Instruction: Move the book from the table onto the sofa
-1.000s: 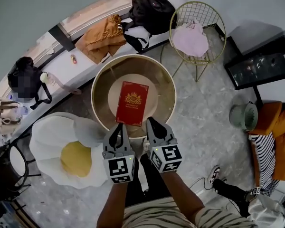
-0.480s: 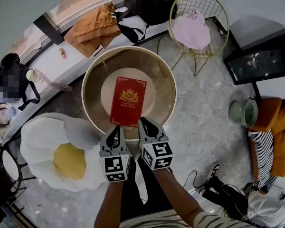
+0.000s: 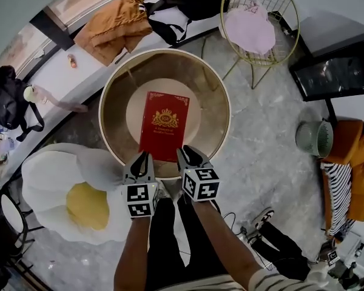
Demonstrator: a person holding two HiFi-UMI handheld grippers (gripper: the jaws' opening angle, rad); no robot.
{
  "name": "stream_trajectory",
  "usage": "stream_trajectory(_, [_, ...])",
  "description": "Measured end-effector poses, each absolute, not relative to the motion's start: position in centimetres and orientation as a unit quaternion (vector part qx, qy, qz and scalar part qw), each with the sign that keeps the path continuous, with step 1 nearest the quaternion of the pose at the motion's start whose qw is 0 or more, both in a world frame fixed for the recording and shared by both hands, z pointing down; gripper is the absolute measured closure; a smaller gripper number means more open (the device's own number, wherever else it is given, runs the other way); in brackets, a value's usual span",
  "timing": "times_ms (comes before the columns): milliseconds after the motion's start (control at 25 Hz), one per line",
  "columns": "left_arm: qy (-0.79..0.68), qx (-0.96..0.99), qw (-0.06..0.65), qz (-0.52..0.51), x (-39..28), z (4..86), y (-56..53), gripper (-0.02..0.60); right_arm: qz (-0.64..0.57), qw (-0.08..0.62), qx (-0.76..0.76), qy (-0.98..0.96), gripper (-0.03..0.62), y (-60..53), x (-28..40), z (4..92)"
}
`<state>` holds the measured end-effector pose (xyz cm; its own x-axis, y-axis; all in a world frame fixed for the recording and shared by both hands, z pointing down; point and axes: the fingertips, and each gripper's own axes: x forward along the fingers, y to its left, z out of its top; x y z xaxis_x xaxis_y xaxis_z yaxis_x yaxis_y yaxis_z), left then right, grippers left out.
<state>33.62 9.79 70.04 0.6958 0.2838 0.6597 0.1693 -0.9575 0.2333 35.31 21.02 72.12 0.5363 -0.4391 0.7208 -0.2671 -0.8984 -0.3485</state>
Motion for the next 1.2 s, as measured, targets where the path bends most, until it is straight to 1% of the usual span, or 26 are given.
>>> stream_trajectory(40, [0.125, 0.914, 0.079, 0.377, 33.7, 70.8, 9.7, 0.567, -0.444, 0.104, -0.867, 0.201, 0.507, 21.1, 35.3, 72.8])
stream_trajectory(120, [0.129, 0.908, 0.084, 0.391, 34.1, 72.3, 9.6, 0.526, -0.456, 0.113, -0.861, 0.197, 0.475, 21.2, 35.4, 74.0])
stream_trajectory(200, [0.133, 0.9, 0.09, 0.405, 34.5, 73.8, 9.6, 0.489, -0.466, 0.12, -0.856, 0.19, 0.464, 21.5, 35.4, 75.1])
stream_trajectory(440, [0.142, 0.886, 0.088, 0.432, 35.3, 76.5, 9.7, 0.428, -0.489, 0.147, -0.841, 0.176, 0.385, 22.2, 35.7, 77.5])
stream_trajectory(600, [0.148, 0.876, 0.092, 0.45, 36.0, 78.3, 9.5, 0.385, -0.507, 0.161, -0.83, 0.167, 0.349, 22.2, 36.2, 79.5])
stream_trajectory(680, [0.157, 0.867, 0.096, 0.463, 36.1, 79.4, 9.7, 0.353, -0.514, 0.166, -0.826, 0.163, 0.329, 22.2, 36.3, 80.4])
stream_trajectory(760, [0.164, 0.859, 0.103, 0.474, 36.1, 80.3, 9.6, 0.324, -0.521, 0.174, -0.82, 0.162, 0.313, 22.1, 36.1, 81.3])
stream_trajectory(960, [0.179, 0.844, 0.13, 0.489, 36.6, 82.3, 9.6, 0.285, -0.532, 0.185, -0.809, 0.168, 0.289, 22.4, 35.8, 83.0])
stream_trajectory(1200, [0.2, 0.827, 0.157, 0.501, 37.5, 84.0, 9.5, 0.261, -0.539, 0.191, -0.801, 0.178, 0.281, 22.1, 36.1, 84.5])
